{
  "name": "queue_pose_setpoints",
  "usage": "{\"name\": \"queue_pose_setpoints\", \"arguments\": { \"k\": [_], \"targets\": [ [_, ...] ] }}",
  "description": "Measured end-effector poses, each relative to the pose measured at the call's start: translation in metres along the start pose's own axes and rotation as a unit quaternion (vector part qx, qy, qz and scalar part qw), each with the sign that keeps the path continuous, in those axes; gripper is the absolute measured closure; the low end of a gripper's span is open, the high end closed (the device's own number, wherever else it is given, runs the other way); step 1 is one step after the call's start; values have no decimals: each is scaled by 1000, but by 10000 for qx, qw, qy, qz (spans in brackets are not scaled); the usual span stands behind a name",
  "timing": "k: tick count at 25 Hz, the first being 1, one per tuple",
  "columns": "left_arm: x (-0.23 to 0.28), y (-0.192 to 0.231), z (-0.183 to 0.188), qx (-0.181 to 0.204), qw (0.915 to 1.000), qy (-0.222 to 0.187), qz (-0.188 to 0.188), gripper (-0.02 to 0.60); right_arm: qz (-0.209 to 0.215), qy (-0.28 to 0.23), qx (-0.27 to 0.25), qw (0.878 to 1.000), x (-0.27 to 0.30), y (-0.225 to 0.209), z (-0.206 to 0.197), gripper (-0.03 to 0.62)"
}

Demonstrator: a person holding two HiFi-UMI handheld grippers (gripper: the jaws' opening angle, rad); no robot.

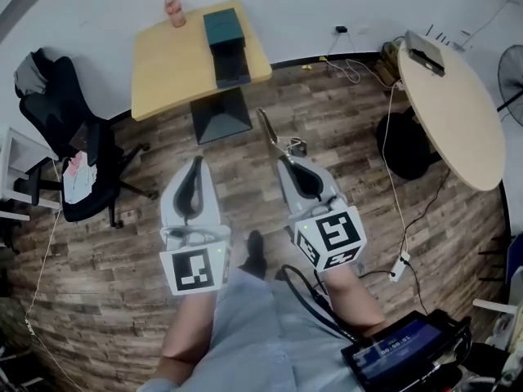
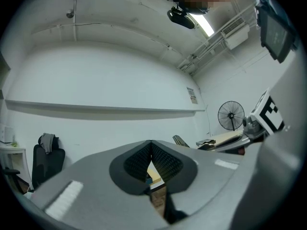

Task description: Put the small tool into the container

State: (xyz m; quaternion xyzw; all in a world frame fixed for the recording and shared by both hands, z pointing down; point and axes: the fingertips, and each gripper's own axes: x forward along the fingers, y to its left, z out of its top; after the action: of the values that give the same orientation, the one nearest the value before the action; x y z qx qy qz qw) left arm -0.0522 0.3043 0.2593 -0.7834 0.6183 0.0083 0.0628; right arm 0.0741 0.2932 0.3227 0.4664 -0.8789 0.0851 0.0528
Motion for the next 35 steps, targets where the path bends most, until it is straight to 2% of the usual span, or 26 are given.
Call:
{"name": "queue_pose_setpoints", "arguments": {
  "k": [4, 10, 17, 26, 35],
  "targets": [
    [31, 33, 10, 185, 9995, -251, -29, 572, -25, -148, -101, 9998, 39, -2, 23, 589],
    [70, 68, 21, 92, 9988, -483, -68, 572, -90, -332, -257, 9991, 88, -2, 50, 589],
    [98, 82, 22, 127, 9978, -616, -187, 572, -223, -378, -356, 9984, 112, -12, 65, 589],
    [141, 80, -11, 51, 9991, -300, -305, 572, -372, -165, -166, 9990, 140, -49, 48, 589],
    [211, 83, -37, 64, 9997, 38, -233, 572, -303, 22, 119, 9995, 195, -101, 37, 589]
  ]
}}
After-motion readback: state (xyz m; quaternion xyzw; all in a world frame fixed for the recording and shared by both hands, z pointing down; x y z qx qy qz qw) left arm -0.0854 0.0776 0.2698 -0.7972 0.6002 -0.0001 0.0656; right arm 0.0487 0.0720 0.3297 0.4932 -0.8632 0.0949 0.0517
